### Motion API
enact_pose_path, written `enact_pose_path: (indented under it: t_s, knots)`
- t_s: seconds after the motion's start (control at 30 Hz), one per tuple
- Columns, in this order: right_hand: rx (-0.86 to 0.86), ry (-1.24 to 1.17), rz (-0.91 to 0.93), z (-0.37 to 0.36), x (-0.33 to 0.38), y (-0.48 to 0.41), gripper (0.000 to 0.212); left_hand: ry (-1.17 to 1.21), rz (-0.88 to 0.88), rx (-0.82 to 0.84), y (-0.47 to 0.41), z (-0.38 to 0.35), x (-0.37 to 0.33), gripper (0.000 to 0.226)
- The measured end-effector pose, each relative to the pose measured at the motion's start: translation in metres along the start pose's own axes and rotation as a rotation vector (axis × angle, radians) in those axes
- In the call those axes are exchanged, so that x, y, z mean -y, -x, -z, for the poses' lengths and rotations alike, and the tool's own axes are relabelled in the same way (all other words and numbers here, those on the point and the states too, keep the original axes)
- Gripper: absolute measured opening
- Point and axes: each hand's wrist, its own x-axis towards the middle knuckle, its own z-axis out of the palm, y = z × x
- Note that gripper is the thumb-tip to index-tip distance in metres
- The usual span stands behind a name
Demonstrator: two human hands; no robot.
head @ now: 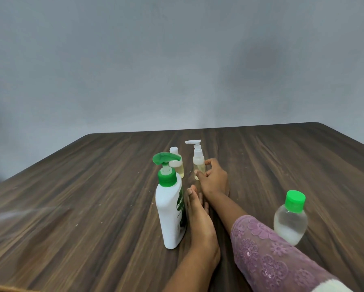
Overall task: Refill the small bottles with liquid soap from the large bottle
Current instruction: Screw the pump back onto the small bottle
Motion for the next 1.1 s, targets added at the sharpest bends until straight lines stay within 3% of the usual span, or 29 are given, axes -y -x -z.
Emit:
enact_pose_path:
  t_s: [0.2, 0.47, 0.7, 0.77, 0.83, 0.9, 0.97, 1.0, 1.07, 1.1]
  knots:
    - [0.069, 0.086, -0.012, 0.001, -0.003, 0.003, 0.022, -0.005, -0.005, -0.015, 0.001, 0.002, -0.001, 0.050]
    - [0.156, 0.009, -0.009, 0.023, -0.005, 0.034, 0.029, -0.019, -0.022, -0.011, -0.002, 0.004, 0.000, 0.048]
    - [0.234, -0.004, 0.190, 0.087, -0.011, 0.121, 0.022, -0.060, -0.039, 0.027, -0.004, 0.004, 0.000, 0.050]
    - [0.159, -0.059, 0.322, 0.108, -0.013, 0.144, 0.019, -0.084, -0.040, 0.066, -0.002, 0.004, 0.001, 0.050]
    - [-0.083, -0.071, 0.519, 0.129, -0.011, 0.157, 0.012, -0.137, -0.051, 0.113, 0.000, 0.003, 0.001, 0.047]
    - [-0.384, -0.033, 0.616, 0.143, -0.010, 0.164, 0.022, -0.218, -0.085, 0.159, 0.003, 0.003, 0.001, 0.038]
    - [-0.579, -0.008, 0.453, 0.151, -0.013, 0.162, 0.052, -0.286, -0.117, 0.186, 0.006, 0.003, 0.003, 0.025]
    - [-0.586, 0.012, 0.292, 0.154, -0.015, 0.157, 0.066, -0.311, -0.131, 0.203, 0.007, 0.004, 0.003, 0.021]
    - [-0.416, 0.029, 0.006, 0.155, -0.025, 0.145, 0.078, -0.343, -0.151, 0.251, 0.009, 0.004, 0.004, 0.020]
    - [-0.304, 0.014, -0.056, 0.154, -0.031, 0.137, 0.068, -0.358, -0.162, 0.273, 0.010, 0.004, 0.004, 0.021]
